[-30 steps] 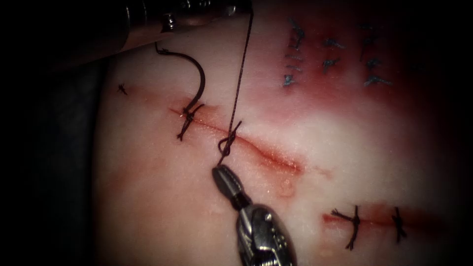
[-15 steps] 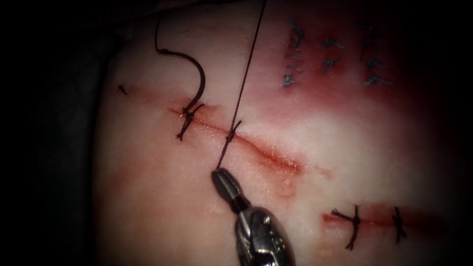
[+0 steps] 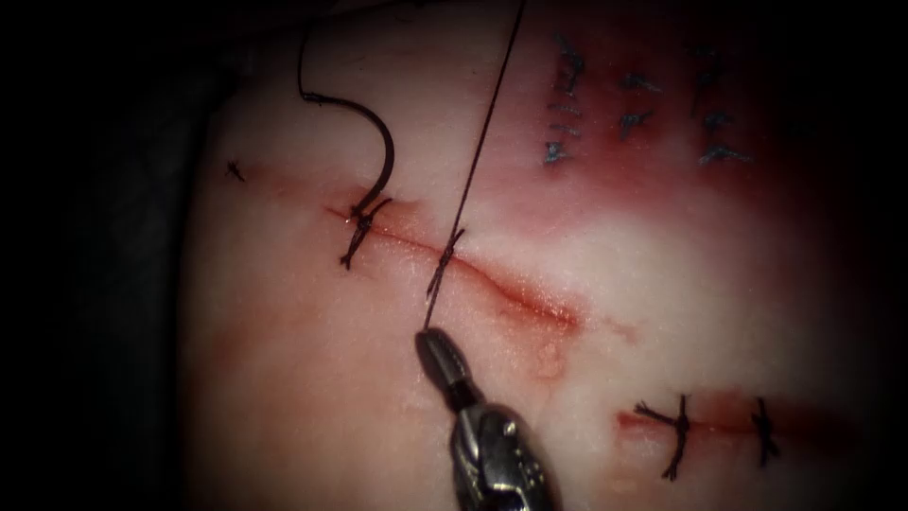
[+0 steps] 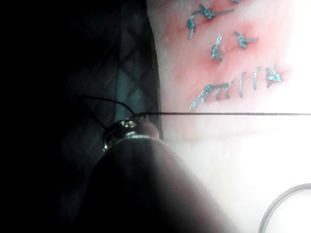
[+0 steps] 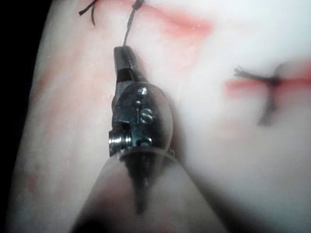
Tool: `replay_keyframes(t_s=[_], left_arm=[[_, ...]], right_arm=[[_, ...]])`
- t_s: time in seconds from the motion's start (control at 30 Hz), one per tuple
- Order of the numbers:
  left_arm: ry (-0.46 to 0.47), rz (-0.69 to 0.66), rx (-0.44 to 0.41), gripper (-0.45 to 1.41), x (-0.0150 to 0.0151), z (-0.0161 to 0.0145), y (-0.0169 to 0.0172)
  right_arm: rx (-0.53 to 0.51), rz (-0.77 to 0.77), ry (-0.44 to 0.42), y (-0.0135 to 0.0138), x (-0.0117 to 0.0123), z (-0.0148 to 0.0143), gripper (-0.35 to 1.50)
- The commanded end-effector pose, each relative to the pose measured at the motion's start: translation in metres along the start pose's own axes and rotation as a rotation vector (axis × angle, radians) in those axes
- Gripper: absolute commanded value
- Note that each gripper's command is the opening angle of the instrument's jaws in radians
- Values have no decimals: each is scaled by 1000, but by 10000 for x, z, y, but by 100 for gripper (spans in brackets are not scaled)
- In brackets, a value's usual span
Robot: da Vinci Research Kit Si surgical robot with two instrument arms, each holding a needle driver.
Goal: Wound Closure
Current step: Move the right tool down and the left tool up to tie the knot, then cut the suture with the right cutter.
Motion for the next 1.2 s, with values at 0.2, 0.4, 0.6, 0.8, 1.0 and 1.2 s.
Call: replay_keyframes(t_s=[0.2,0.4,0.6,0.8,1.0,1.2], left_arm=[[2,13,10,-35,-5,12,-8],[15,22,5,-35,-11,9,-9],[24,-1,-19,-35,-6,-18,12],[8,-30,-46,-35,-1,-68,24],[26,-59,1,-35,8,-143,24],[32,-62,24,-35,24,-199,48]], right_arm=[[9,-4,-22,-2,-15,4,-35],[49,3,13,-6,-12,5,-35],[81,21,66,-11,9,1,98],[112,25,31,-17,34,-14,111],[168,-44,-15,-9,70,-23,103],[230,-202,-66,7,89,-20,39]])
